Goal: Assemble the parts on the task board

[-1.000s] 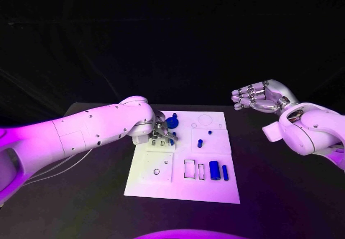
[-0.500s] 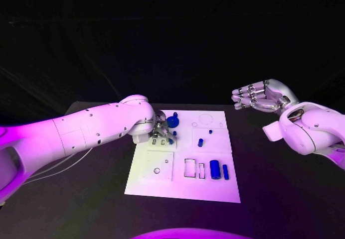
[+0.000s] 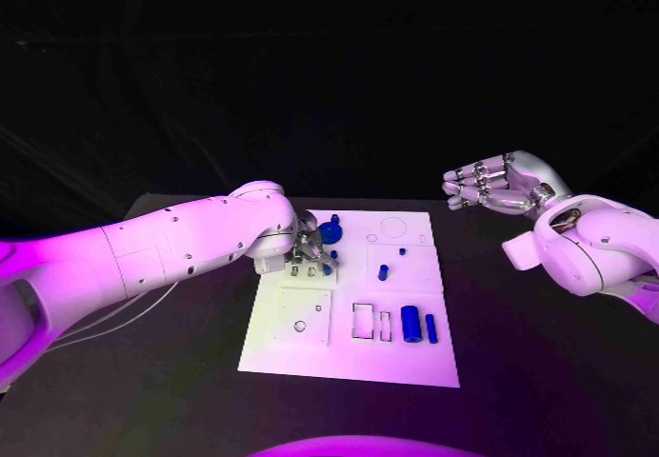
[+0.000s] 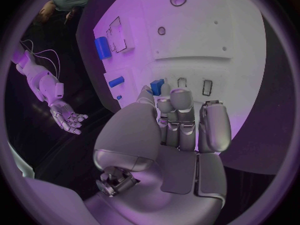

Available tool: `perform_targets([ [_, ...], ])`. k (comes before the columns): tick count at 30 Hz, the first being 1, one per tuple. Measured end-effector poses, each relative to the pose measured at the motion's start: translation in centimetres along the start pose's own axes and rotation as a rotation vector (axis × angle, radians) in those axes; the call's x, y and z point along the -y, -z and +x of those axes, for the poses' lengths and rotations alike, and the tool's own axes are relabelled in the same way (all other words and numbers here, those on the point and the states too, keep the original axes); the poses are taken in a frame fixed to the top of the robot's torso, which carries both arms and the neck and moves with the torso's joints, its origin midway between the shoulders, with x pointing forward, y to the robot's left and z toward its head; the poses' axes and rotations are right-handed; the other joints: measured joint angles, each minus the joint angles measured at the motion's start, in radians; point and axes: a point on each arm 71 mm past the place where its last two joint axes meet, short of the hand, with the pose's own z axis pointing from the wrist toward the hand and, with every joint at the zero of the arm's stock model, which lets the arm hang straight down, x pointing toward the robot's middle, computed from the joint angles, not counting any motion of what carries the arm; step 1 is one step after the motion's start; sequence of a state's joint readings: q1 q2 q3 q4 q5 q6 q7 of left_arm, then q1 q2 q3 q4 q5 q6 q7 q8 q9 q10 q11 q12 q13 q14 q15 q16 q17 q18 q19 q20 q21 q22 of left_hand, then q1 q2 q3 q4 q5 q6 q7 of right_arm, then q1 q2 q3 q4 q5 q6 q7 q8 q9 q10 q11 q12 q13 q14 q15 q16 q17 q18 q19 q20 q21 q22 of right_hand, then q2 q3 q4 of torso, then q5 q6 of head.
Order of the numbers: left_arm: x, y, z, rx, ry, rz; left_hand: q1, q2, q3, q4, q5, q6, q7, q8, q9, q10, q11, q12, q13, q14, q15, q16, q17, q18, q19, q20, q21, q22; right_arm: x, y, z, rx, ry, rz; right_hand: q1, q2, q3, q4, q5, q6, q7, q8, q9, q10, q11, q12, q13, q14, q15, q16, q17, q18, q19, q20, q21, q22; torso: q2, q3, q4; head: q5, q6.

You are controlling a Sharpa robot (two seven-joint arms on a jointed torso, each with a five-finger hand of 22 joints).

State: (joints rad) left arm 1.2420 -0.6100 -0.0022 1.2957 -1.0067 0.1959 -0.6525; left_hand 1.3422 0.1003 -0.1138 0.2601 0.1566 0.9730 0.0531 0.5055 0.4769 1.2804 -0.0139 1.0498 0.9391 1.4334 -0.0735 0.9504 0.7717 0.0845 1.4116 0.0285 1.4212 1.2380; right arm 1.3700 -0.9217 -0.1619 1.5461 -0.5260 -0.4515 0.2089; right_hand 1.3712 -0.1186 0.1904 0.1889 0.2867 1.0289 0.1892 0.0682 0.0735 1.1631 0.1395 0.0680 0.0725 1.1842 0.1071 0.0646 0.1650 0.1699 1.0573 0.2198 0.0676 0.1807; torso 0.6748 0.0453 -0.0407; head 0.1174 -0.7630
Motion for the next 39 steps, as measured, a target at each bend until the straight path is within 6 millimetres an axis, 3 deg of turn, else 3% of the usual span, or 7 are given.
perform_targets([
  [5, 0.1, 0.1, -0.2, 0.002, 0.003, 0.004, 0.096, 0.002, 0.083, -0.044, 0.009, -0.026, -0.007, -0.006, 0.0, -0.01, -0.009, -0.008, -0.01, -0.005, -0.005, 0.0, 0.001, 0.0, 0.0, 0.0, 0.0, 0.001, 0.0, 0.0, 0.0, -0.001, 0.0, 0.001, 0.0, 0.0, 0.0, 0.0, 0.0, 0.0, 0.0, 0.0, 0.0, 0.0, 0.0, 0.0, 0.0, 0.0, 0.0, 0.0, 0.0, 0.0, 0.0, 0.0, 0.0, -0.001, 0.0, 0.0, 0.0001, 0.0, 0.0],
  [8, 0.2, 0.1, -0.2, 0.001, 0.006, 0.006, 0.154, -0.015, 0.118, -0.011, 0.015, -0.041, 0.001, -0.014, 0.0, -0.021, -0.005, -0.031, -0.023, -0.005, -0.005, 0.0, 0.002, 0.0, 0.002, -0.002, 0.0, 0.002, 0.0, 0.0, 0.0, -0.001, 0.0, 0.001, 0.0, 0.0, 0.0, 0.0, 0.0, 0.0, 0.0, 0.0, 0.0, 0.0, 0.0, 0.0, 0.0, 0.0, 0.0, 0.0, 0.0, 0.0, 0.0, 0.0, 0.0, -0.001, 0.0, 0.0, 0.0004, 0.0, 0.0],
  [11, 0.1, 0.1, -0.1, -0.002, 0.008, 0.006, 0.168, -0.099, 0.274, 0.093, 0.017, -0.044, 0.006, -0.015, 0.009, -0.018, 0.004, -0.047, -0.039, -0.005, -0.005, 0.0, 0.004, 0.0, 0.002, -0.002, 0.003, 0.005, 0.1, 0.0, 0.0, -0.001, 0.0, 0.002, 0.0, 0.0, 0.0, 0.0, 0.0, 0.0, 0.0, 0.0, 0.0, 0.0, 0.0, 0.0, 0.0, 0.0, 0.0, 0.0, 0.0, 0.0, 0.0, 0.0, 0.0, -0.001, 0.0, 0.0, 0.0008, 0.001, -0.001],
  [14, 0.0, 0.0, 0.0, -0.005, 0.01, 0.004, 0.103, -0.197, 0.473, 0.091, 0.046, -0.041, 0.009, 0.004, 0.013, -0.014, 0.008, -0.047, -0.04, -0.005, -0.005, 0.0, 0.006, 0.0, 0.002, -0.002, 0.004, 0.007, 0.1, 0.0, -0.1, -0.001, 0.001, 0.003, 0.0, 0.0, 0.0, 0.0, 0.0, 0.0, 0.0, 0.0, 0.0, 0.0, 0.0, 0.0, 0.0, 0.0, 0.0, 0.0, 0.0, 0.0, 0.0, 0.0, 0.0, -0.001, 0.0, 0.0, 0.001, 0.001, -0.002],
  [18, -0.1, 0.1, 0.0, -0.005, 0.016, 0.004, 0.009, -0.274, 0.643, 0.063, 0.069, -0.039, 0.011, 0.029, 0.063, 0.0, 0.004, -0.043, -0.037, -0.005, -0.005, 0.0, 0.008, 0.0, 0.002, -0.002, 0.004, 0.012, 0.1, 0.0, -0.1, -0.003, 0.0, 0.005, 0.0, 0.0, 0.0, 0.0, 0.0, 0.0, 0.0, 0.0, 0.0, 0.0, 0.0, 0.0, 0.0, 0.0, 0.0, 0.0, 0.0, 0.0, 0.0, 0.0, 0.0, -0.001, 0.001, -0.0001, 0.0014, 0.002, -0.005],
  [29, -1.1, 0.7, -0.2, 0.015, 0.075, 0.006, -0.091, -0.298, 0.707, 0.016, 0.163, -0.031, 0.007, 0.058, 0.098, 0.017, -0.006, -0.023, -0.02, -0.005, -0.005, 0.0, 0.01, 0.0, 0.002, -0.002, 0.008, 0.013, 0.3, 0.0, -0.1, -0.005, 0.001, 0.009, 0.0, 0.0, 0.0, 0.0, 0.0, 0.0, 0.0, 0.0, 0.0, -0.004, 0.004, 0.0, 0.0, 0.0, 0.0, 0.0, -0.002, 0.0, 0.0, 0.0, 0.0, -0.002, -0.001, 0.0007, 0.0022, 0.011, -0.007],
  [39, -2.6, 1.9, -0.4, 0.073, 0.136, 0.006, -0.118, -0.31, 0.73, -0.007, 0.202, -0.021, 0.0, 0.068, 0.111, 0.035, -0.01, -0.004, 0.001, -0.002, -0.008, 0.0, 0.012, 0.0, 0.002, -0.002, 0.012, 0.022, 0.5, 0.1, -0.3, -0.002, 0.002, 0.012, 0.0, 0.0, 0.0, 0.0, 0.0, -0.003, 0.003, 0.0, 0.0, -0.004, 0.004, 0.0, 0.0, 0.0, 0.0, 0.0, -0.002, 0.0, 0.0, 0.0, 0.0, -0.004, -0.003, 0.0025, 0.0061, 0.017, -0.013],
])
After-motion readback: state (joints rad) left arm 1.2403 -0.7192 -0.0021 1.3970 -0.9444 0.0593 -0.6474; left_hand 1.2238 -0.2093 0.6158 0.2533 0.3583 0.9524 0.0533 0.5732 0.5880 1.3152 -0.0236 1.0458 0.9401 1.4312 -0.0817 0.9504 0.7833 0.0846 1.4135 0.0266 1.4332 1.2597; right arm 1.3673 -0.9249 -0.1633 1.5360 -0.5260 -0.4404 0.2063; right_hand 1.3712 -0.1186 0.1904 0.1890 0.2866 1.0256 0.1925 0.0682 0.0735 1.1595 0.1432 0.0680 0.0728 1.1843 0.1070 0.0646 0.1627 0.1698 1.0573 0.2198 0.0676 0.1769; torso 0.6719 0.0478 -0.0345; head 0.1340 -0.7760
